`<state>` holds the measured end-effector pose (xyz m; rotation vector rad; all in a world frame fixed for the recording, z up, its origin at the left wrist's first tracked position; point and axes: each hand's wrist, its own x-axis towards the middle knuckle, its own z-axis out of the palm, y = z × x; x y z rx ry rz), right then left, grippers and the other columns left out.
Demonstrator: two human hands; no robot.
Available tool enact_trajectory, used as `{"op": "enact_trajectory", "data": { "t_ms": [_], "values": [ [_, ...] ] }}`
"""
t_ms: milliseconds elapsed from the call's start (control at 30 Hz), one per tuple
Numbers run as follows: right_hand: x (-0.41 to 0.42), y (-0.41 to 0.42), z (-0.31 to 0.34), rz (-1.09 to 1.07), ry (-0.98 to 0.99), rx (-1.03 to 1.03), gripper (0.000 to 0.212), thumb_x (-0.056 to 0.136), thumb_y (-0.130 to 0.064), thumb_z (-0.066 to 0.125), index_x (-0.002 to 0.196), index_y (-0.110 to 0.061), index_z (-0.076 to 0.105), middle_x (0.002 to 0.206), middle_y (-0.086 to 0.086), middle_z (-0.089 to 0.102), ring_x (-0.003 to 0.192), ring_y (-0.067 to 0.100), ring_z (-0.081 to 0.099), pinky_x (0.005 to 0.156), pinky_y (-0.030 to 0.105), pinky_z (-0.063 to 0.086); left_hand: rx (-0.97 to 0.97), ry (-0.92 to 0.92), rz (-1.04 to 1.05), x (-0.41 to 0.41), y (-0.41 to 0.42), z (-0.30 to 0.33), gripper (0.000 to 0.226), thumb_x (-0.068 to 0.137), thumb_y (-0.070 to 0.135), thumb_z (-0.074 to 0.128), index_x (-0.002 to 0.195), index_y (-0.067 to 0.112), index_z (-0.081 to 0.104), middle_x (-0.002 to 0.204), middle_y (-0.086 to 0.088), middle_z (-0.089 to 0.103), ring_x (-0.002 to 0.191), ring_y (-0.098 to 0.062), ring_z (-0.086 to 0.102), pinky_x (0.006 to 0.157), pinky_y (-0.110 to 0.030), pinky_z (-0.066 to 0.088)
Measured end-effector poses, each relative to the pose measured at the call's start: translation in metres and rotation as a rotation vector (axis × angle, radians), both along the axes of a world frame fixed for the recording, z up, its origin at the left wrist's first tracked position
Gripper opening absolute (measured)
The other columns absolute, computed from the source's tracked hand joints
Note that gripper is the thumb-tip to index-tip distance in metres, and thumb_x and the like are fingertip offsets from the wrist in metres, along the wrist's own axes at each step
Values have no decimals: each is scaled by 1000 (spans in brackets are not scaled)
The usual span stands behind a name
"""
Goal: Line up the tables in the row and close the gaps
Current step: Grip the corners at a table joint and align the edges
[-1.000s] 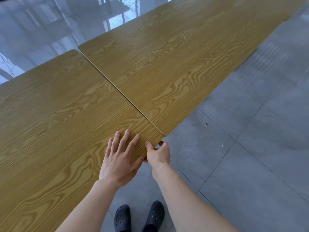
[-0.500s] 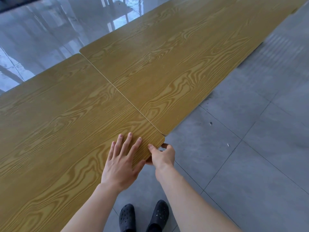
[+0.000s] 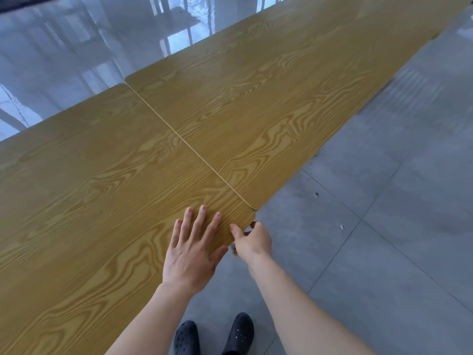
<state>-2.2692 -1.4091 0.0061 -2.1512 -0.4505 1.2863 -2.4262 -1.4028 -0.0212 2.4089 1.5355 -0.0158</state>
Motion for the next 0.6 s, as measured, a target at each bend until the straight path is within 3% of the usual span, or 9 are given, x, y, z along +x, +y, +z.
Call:
{"op": "enact_trajectory", "data": {
  "t_ms": [67, 167, 300, 433, 600],
  "values": [
    [7, -10, 4, 309, -336, -28, 71, 89, -46, 74, 140, -9, 42, 134, 12, 58, 119, 31, 60, 93, 33, 48, -7, -4, 6, 0, -1, 2, 76, 95, 72, 19, 161, 35, 13, 170, 2, 5, 155, -23, -13, 125, -48, 4],
    [18, -26, 12, 589, -678, 129, 93, 88, -53, 71, 156, -14, 21, 152, 13, 37, 132, 29, 48, 96, 36, 50, 2, -7, -3, -5, -3, 4, 80, 94, 73, 26, 161, 32, 15, 170, 1, 7, 155, -22, -11, 124, -47, 1],
    [26, -28, 3, 935, -900, 244, 94, 81, -55, 77, 155, -18, 34, 165, 16, 24, 154, 32, 19, 119, 44, 35, 8, 8, -37, -12, -2, 1, 90, 89, 76, 41, 161, 30, 13, 170, 0, 5, 155, -22, -9, 124, -47, 3],
    [24, -20, -8, 1068, -918, 312, 77, 73, -48, 85, 139, -17, 60, 151, 15, 52, 146, 33, 39, 111, 45, 47, 30, 22, -47, -11, 0, -3, 92, 87, 74, 44, 161, 27, 17, 170, -2, 11, 156, -24, -3, 123, -48, 9],
    [33, -8, -16, 1197, -956, 347, 74, 67, -45, 89, 130, -12, 67, 140, 23, 59, 137, 36, 51, 105, 41, 50, 64, 32, -54, -11, 2, -4, 91, 86, 72, 43, 161, 26, 20, 169, -4, 16, 156, -27, 3, 123, -50, 14]
  ]
}}
